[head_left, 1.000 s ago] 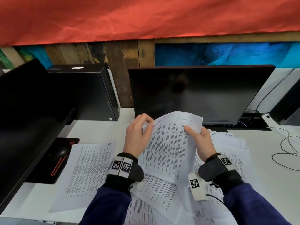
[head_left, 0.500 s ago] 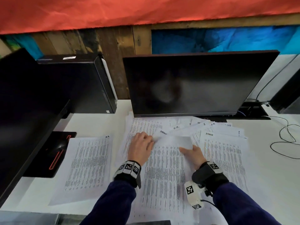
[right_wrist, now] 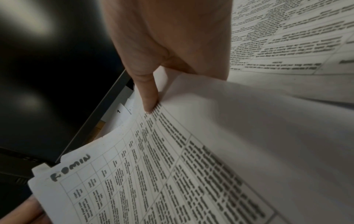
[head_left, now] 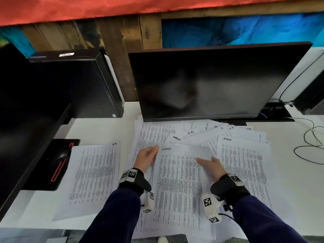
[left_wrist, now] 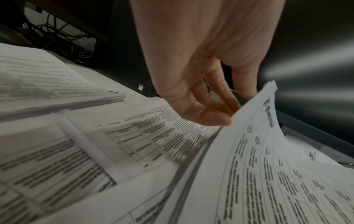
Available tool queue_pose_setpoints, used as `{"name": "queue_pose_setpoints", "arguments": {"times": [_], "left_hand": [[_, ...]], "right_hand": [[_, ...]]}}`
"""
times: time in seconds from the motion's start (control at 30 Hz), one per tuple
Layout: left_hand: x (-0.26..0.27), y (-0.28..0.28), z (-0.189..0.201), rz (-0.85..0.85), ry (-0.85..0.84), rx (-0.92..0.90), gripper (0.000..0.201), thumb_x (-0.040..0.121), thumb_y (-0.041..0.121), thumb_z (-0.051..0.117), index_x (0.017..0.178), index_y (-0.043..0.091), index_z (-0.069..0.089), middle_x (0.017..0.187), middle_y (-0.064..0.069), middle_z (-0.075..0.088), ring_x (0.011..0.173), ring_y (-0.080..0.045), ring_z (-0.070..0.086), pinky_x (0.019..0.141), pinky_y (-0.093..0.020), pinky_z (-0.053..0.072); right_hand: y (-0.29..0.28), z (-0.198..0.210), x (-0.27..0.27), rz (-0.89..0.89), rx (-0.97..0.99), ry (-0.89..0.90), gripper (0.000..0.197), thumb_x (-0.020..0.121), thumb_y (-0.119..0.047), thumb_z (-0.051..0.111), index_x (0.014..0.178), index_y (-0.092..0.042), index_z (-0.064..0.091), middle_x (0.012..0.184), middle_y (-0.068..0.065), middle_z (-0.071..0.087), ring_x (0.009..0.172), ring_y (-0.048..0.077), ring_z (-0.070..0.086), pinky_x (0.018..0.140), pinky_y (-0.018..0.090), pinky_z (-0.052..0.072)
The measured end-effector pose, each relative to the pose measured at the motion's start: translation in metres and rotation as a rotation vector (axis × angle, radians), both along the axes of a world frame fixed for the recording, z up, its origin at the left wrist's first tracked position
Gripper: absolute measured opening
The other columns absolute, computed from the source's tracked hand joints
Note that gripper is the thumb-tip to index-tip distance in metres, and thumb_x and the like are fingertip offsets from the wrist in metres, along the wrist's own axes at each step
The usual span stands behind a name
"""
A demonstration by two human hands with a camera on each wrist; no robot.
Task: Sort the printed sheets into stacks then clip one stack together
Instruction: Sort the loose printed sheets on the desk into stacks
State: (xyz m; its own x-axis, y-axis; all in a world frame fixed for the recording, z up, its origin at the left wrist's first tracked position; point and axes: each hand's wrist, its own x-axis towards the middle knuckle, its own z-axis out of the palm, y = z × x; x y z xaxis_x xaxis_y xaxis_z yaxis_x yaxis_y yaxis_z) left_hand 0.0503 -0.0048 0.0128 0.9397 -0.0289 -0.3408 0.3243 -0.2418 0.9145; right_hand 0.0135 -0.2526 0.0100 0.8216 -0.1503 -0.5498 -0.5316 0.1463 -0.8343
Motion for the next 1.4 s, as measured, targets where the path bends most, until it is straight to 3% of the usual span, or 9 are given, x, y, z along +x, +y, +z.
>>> {"name": "queue_pose_setpoints", "arguments": {"times": [0.17, 0.33, 0.47, 0.63, 0.73, 0.83, 1.0, 1.17, 1.4], "left_hand": [[-0.007, -0.005, -0.005, -0.036, 0.024, 0.030, 0.029, 0.091, 0.022, 0.060, 0.116, 0.009, 0.063, 0.109, -0.001, 0.067, 0.103, -0.016, 0.061, 0.101, -0.036, 0.046], [-0.018, -0.007, -0.021, 0.105, -0.010, 0.107, 0.002, 0.089, 0.019, 0.063, 0.090, 0.020, 0.065, 0.081, 0.008, 0.063, 0.086, -0.016, 0.064, 0.070, -0.016, 0.044], [-0.017, -0.008, -0.035, 0.207, 0.000, 0.160, 0.039, 0.086, 0.031, 0.066, 0.058, 0.026, 0.040, 0.060, 0.008, 0.040, 0.059, -0.010, 0.040, 0.060, -0.022, 0.031], [-0.021, -0.013, -0.042, 0.250, 0.056, 0.159, 0.050, 0.090, 0.039, 0.058, 0.055, 0.019, 0.028, 0.054, 0.004, 0.026, 0.056, -0.016, 0.027, 0.063, -0.027, 0.025], [-0.027, -0.010, -0.041, 0.191, 0.123, 0.343, 0.037, 0.096, 0.041, 0.044, 0.069, 0.016, 0.045, 0.068, 0.001, 0.046, 0.069, -0.019, 0.045, 0.070, -0.028, 0.035], [-0.039, -0.012, -0.041, 0.162, 0.195, 0.536, 0.032, 0.092, 0.033, 0.053, 0.115, 0.011, 0.049, 0.117, -0.011, 0.051, 0.104, -0.026, 0.052, 0.088, -0.034, 0.044], [-0.045, -0.014, -0.026, 0.243, 0.307, 0.394, 0.059, 0.083, 0.039, 0.064, 0.130, 0.015, 0.039, 0.132, -0.013, 0.037, 0.125, -0.033, 0.035, 0.105, -0.041, 0.032], [-0.044, 0.004, 0.022, 0.208, 0.109, -0.146, 0.057, 0.079, 0.048, 0.067, 0.124, 0.017, 0.051, 0.124, 0.010, 0.054, 0.123, -0.015, 0.048, 0.105, -0.035, 0.037], [-0.038, -0.033, 0.098, 0.356, -0.441, -0.081, 0.033, 0.100, 0.028, 0.039, 0.133, 0.023, 0.040, 0.112, 0.013, 0.057, 0.103, -0.004, 0.057, 0.091, -0.026, 0.046]], "right_hand": [[0.002, -0.002, -0.001, 0.013, -0.007, 0.019, 0.025, 0.086, -0.005, 0.066, 0.110, -0.005, 0.061, 0.107, 0.014, 0.067, 0.098, 0.028, 0.062, 0.092, 0.039, 0.047], [0.001, -0.006, -0.006, 0.044, -0.004, 0.034, 0.026, 0.085, 0.009, 0.058, 0.109, 0.001, 0.063, 0.103, 0.017, 0.068, 0.101, 0.034, 0.063, 0.095, 0.046, 0.048], [0.005, 0.007, -0.015, 0.050, 0.065, -0.026, 0.029, 0.088, 0.014, 0.051, 0.087, -0.013, 0.062, 0.091, 0.010, 0.067, 0.083, 0.021, 0.063, 0.073, 0.029, 0.050], [0.009, 0.010, -0.021, -0.005, 0.089, -0.038, 0.026, 0.089, 0.014, 0.047, 0.089, -0.008, 0.061, 0.086, 0.007, 0.068, 0.075, 0.018, 0.063, 0.057, 0.018, 0.053], [0.004, -0.008, -0.014, 0.006, 0.015, 0.055, 0.021, 0.087, 0.007, 0.055, 0.108, 0.003, 0.056, 0.111, 0.024, 0.065, 0.088, 0.030, 0.063, 0.078, 0.035, 0.053], [0.002, -0.016, -0.010, 0.139, -0.041, 0.134, 0.035, 0.082, 0.011, 0.059, 0.116, 0.004, 0.054, 0.114, 0.023, 0.064, 0.101, 0.036, 0.062, 0.091, 0.046, 0.051], [0.010, 0.006, -0.018, 0.237, 0.022, -0.041, 0.044, 0.086, 0.014, 0.050, 0.118, -0.015, 0.058, 0.103, 0.008, 0.069, 0.090, 0.025, 0.066, 0.073, 0.035, 0.054], [-0.002, 0.048, -0.004, 0.223, 0.156, -0.143, 0.040, 0.088, 0.007, 0.055, 0.123, -0.012, 0.059, 0.113, 0.010, 0.071, 0.099, 0.027, 0.069, 0.086, 0.042, 0.055], [0.022, 0.126, -0.002, 0.102, 0.163, -0.515, 0.027, 0.092, -0.003, 0.054, 0.115, -0.014, 0.063, 0.115, 0.009, 0.069, 0.105, 0.026, 0.066, 0.089, 0.041, 0.054]]}}
